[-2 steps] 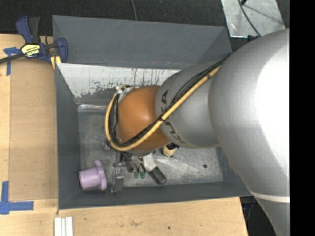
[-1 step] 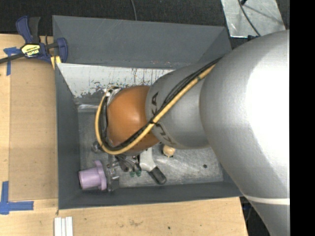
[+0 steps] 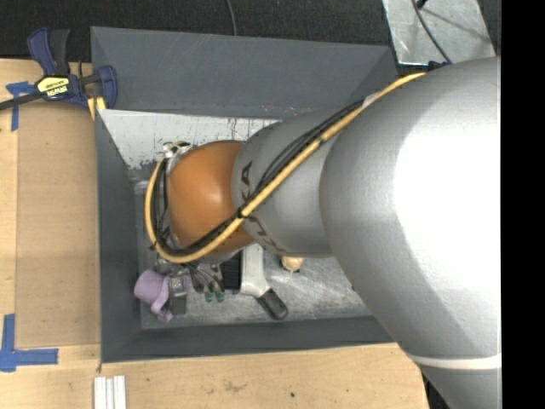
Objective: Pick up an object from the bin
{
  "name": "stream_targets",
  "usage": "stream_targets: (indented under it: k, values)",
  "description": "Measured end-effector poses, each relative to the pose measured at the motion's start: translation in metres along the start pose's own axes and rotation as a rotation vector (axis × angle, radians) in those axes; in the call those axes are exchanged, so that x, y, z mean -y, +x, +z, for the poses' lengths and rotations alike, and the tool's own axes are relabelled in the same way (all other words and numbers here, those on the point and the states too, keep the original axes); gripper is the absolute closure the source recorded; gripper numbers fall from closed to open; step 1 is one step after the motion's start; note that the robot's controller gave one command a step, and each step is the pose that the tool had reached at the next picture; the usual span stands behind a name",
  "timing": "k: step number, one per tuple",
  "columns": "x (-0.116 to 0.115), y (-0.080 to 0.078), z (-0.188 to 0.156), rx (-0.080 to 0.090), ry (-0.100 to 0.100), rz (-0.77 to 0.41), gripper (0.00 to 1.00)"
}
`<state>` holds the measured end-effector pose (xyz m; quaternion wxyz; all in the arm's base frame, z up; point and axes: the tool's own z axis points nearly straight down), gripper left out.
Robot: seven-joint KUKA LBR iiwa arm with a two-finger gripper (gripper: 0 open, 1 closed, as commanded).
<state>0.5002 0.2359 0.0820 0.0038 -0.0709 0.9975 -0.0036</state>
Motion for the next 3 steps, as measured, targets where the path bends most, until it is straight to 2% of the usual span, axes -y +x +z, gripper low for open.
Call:
stream_targets:
  k: [1, 2, 3]
  values:
    - [0.000, 0.000, 0.000, 0.000, 0.000, 0.001, 1.00]
    - [0.002, -0.009, -0.147, -0.004, -0.008, -0.064, 1.00]
    - [0.002, -0.008, -0.147, -0.004, -0.008, -0.064, 1.00]
